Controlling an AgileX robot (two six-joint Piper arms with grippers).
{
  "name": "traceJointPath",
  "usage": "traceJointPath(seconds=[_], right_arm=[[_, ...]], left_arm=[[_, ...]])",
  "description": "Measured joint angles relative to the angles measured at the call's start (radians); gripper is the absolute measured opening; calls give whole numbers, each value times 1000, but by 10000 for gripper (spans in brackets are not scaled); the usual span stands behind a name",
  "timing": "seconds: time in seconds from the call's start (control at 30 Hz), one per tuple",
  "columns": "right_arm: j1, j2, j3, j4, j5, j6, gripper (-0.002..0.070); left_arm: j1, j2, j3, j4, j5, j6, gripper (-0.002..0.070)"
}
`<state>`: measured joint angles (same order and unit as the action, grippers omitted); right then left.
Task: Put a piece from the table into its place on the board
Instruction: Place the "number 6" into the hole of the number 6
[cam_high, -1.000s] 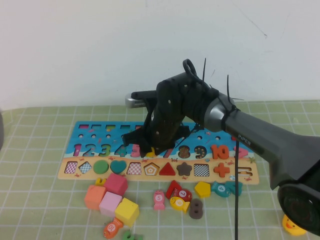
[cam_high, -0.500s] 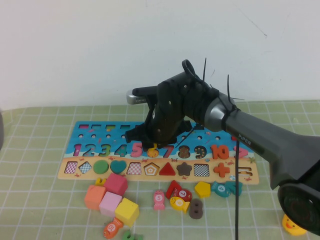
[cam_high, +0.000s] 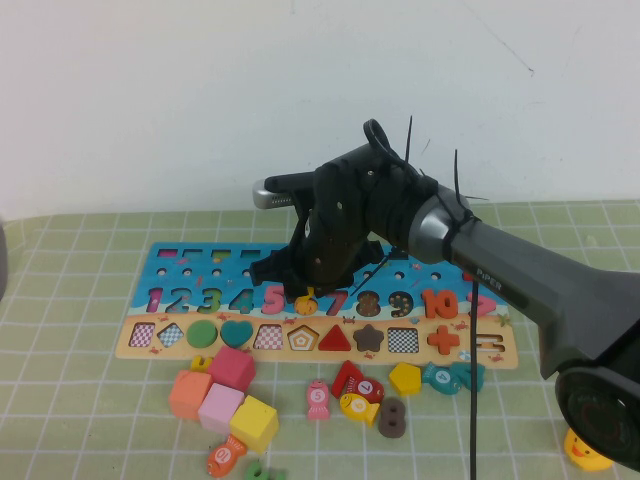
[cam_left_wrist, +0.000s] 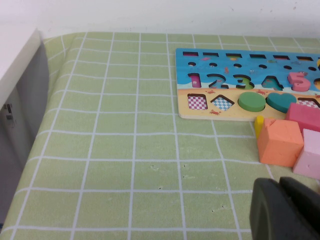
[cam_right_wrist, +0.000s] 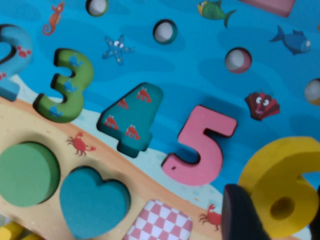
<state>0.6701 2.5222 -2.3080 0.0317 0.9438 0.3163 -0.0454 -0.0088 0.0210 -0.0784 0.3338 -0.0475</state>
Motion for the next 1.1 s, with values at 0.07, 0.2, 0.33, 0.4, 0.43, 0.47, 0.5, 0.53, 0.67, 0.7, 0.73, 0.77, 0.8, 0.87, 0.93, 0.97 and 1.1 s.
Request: traceJointPath(seconds=[0.07, 0.2, 0.33, 0.4, 0.43, 0.47, 0.5, 0.53, 0.67, 0.7, 0.73, 0.77, 0.8, 0.87, 0.93, 0.97, 1.1], right_arm=[[0, 0, 0, 0, 0, 0, 274], [0, 0, 0, 0, 8, 0, 274], [0, 11, 0, 0, 24, -4, 274], [0, 26, 0, 0, 26, -2, 274], [0, 32, 0, 0, 20, -2, 274], [0, 32, 0, 0, 18, -2, 274], [0, 32, 0, 0, 13, -2, 274], [0, 32, 0, 0, 8, -2, 274], [0, 32, 0, -4, 0, 0, 274], [0, 32, 0, -9, 0, 0, 274], [0, 32, 0, -11, 0, 2, 274], [0, 32, 0, -13, 0, 7, 274], [0, 32, 0, -17, 4, 14, 274], [-2, 32, 0, -17, 10, 20, 274], [-2, 32, 0, -17, 15, 22, 274], [-2, 32, -2, -17, 17, 22, 274], [-2, 32, -2, -17, 19, 24, 292]], left_arm=[[0, 0, 0, 0, 0, 0, -1], [0, 0, 0, 0, 0, 0, -1], [0, 0, 0, 0, 0, 0, -1], [0, 0, 0, 0, 0, 0, -1], [0, 0, 0, 0, 0, 0, -1], [0, 0, 0, 0, 0, 0, -1], [0, 0, 0, 0, 0, 0, -1], [0, 0, 0, 0, 0, 0, -1], [0, 0, 0, 0, 0, 0, -1], [0, 0, 0, 0, 0, 0, -1], [0, 0, 0, 0, 0, 0, -1], [0, 0, 0, 0, 0, 0, -1], [0, 0, 0, 0, 0, 0, -1], [0, 0, 0, 0, 0, 0, -1], [0, 0, 0, 0, 0, 0, -1], [0, 0, 0, 0, 0, 0, -1], [0, 0, 0, 0, 0, 0, -1]])
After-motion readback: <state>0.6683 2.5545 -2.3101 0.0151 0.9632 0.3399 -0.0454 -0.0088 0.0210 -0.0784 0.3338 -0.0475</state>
